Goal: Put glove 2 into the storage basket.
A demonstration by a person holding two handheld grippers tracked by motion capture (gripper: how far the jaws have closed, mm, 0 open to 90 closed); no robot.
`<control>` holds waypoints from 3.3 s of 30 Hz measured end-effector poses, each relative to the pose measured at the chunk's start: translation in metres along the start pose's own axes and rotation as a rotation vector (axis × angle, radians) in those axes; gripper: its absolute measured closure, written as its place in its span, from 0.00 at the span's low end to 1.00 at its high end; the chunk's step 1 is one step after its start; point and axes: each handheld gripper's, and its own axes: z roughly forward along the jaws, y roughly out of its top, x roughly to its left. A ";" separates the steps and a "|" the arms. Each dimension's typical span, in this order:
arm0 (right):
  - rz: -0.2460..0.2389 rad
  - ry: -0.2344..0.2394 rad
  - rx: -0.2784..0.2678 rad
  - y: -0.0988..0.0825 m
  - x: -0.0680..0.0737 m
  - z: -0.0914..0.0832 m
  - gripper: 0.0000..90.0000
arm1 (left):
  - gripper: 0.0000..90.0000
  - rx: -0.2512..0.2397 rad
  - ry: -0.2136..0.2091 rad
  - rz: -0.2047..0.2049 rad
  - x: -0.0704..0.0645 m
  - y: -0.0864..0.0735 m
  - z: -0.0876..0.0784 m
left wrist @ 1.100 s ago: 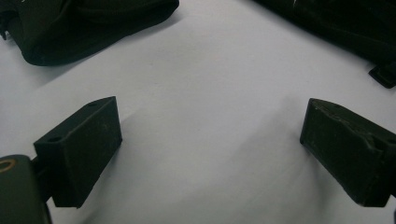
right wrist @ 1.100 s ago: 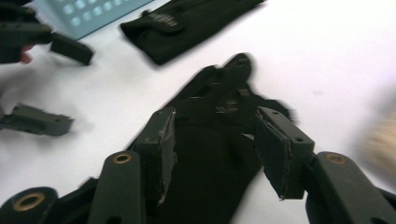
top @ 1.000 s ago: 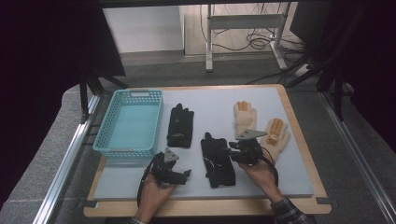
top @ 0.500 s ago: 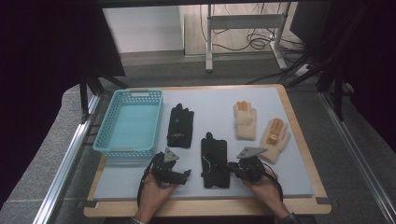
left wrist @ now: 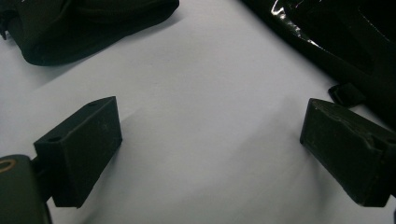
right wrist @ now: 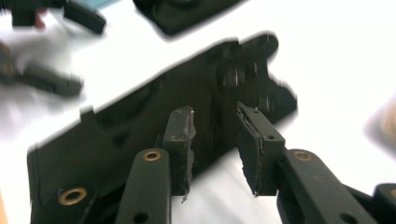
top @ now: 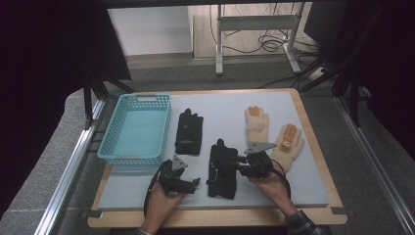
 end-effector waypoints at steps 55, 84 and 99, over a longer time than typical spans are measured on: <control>0.019 -0.024 0.165 0.127 -0.017 0.181 0.88 | 0.06 0.002 -0.001 0.000 0.000 0.000 0.000; 0.037 0.040 0.007 0.133 -0.014 0.079 0.89 | 0.06 0.000 0.001 0.002 0.000 0.000 0.000; 0.101 0.053 -0.062 0.097 -0.002 -0.002 0.89 | 0.06 -0.002 0.001 0.000 0.000 0.000 0.000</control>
